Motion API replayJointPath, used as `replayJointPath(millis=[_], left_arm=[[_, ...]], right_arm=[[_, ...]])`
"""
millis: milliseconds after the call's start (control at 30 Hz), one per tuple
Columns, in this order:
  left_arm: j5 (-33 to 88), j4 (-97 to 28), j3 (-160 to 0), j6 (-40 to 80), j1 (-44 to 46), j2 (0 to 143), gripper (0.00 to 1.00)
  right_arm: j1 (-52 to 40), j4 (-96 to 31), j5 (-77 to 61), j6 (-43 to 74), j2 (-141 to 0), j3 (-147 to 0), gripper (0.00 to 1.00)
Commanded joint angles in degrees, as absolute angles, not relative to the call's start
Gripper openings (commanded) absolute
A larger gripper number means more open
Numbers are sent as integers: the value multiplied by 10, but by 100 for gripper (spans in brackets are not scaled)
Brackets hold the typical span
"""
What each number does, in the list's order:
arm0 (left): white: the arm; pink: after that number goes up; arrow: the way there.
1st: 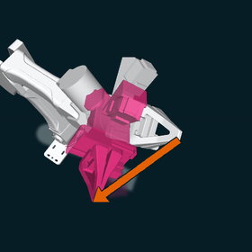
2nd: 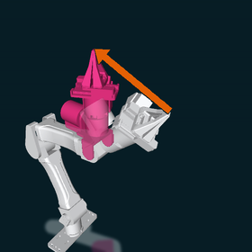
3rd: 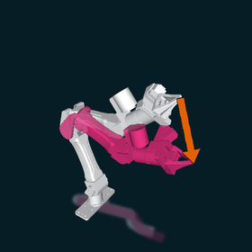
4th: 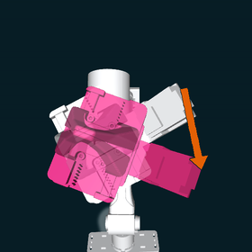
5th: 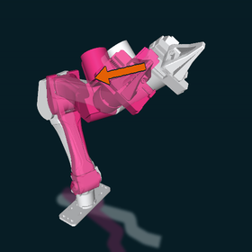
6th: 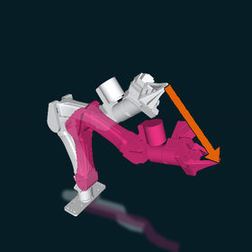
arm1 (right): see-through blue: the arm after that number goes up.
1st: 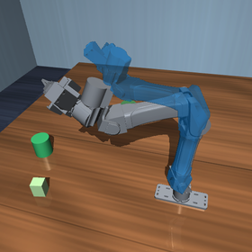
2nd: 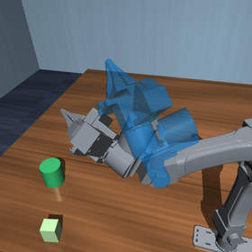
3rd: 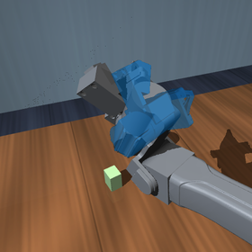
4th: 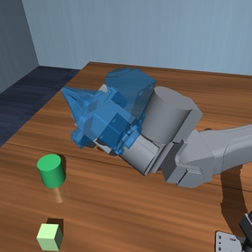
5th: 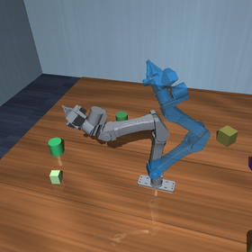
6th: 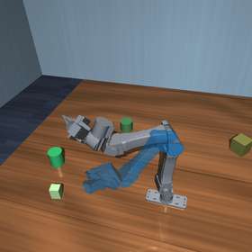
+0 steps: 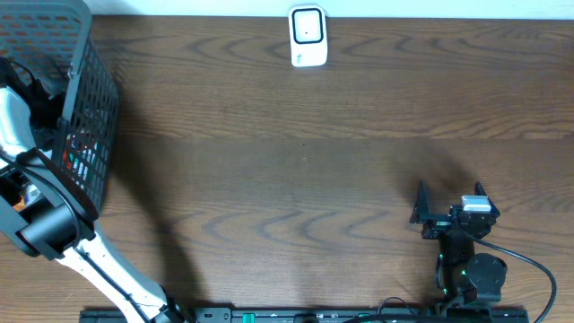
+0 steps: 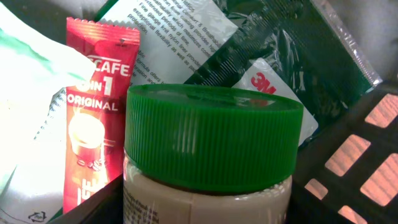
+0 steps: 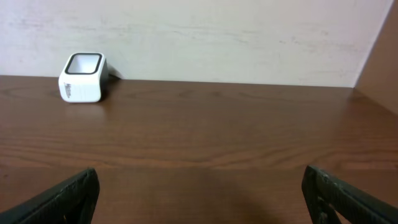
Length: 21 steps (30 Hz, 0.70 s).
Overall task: Scan the item barcode
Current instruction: 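Lift the green-lidded jar out and carry it toward table center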
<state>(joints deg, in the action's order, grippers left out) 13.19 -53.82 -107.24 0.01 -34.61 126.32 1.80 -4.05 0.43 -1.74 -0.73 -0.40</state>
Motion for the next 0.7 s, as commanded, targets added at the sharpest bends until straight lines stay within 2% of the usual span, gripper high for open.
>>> replayJointPath(millis=[0, 267, 667], left_arm=[[131, -539, -1090, -2, -346, 1246, 59], [126, -531, -1094, -2, -346, 1163, 59], [118, -493, -1094, 12, -346, 942, 59]], right_arm=[[22, -43, 6, -20, -8, -3, 99], [22, -43, 6, -20, -8, -3, 99], [22, -43, 6, -20, -8, -3, 99]])
